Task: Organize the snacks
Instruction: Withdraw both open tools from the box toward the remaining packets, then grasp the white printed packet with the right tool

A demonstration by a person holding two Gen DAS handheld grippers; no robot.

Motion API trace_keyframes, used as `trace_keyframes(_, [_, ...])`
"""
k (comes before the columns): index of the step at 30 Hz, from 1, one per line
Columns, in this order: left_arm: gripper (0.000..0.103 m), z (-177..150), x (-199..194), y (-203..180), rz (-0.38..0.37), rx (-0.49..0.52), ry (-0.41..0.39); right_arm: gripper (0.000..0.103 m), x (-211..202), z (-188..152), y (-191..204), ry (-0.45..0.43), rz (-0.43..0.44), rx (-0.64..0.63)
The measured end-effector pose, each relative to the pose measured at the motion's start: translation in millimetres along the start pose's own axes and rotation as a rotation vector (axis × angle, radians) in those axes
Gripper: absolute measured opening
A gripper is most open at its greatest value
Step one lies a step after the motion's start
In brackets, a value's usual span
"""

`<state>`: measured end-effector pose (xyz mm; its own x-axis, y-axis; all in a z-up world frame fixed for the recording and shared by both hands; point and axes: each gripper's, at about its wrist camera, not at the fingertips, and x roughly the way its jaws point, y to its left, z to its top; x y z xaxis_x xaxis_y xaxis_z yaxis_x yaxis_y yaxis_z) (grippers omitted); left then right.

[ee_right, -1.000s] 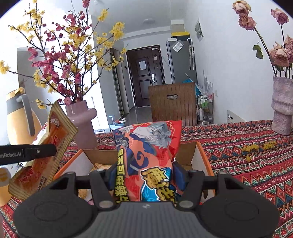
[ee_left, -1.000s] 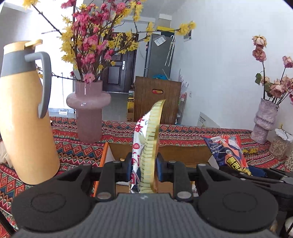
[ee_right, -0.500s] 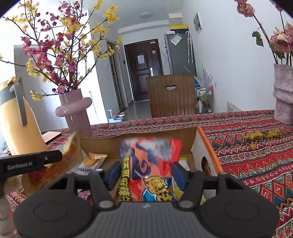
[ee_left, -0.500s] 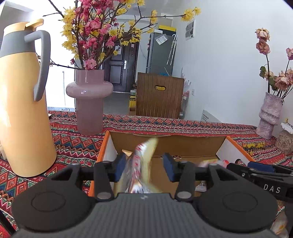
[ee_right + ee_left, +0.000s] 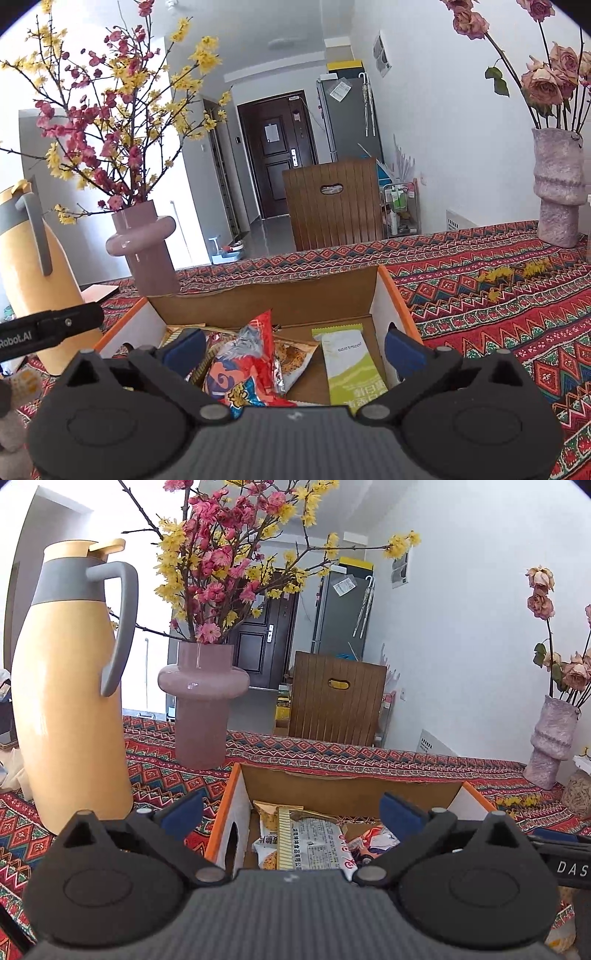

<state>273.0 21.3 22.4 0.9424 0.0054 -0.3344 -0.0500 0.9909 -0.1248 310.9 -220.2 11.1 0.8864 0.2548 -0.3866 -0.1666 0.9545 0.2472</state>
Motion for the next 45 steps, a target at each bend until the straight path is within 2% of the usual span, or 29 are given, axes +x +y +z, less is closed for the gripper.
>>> trace_keyframes(9, [0.103,17.2,-27.1,-6.8,0.024,-0.009,-0.028,0.103,-27.4,10.9,8.7,-0.065,-0.009,-0.028])
trace_keyframes(18, [0.103,10.7,-64.0,-9.0,0.022,0.016,-0.012,0.103,-60.6,-1.4,11.6,-0.042,0.001,-0.015])
trace_keyframes(27, [0.103,-12.4,-91.4,2.1,0.03,0.024,0.042,0.103,-93.9,-28.0,11.7,0.005,-0.01,-0.019])
trace_keyframes(39, [0.103,-65.0,-97.2,25.7,0.052,0.006,0.159,0.103,-115.3,-69.8,-5.2,0.11,-0.046,0.002])
trace_keyframes(45, [0.103,-83.6,-91.9,32.4,0.049,-0.013,0.159,0.103,-116.6,-81.5,-18.7,0.146,-0.093,0.025])
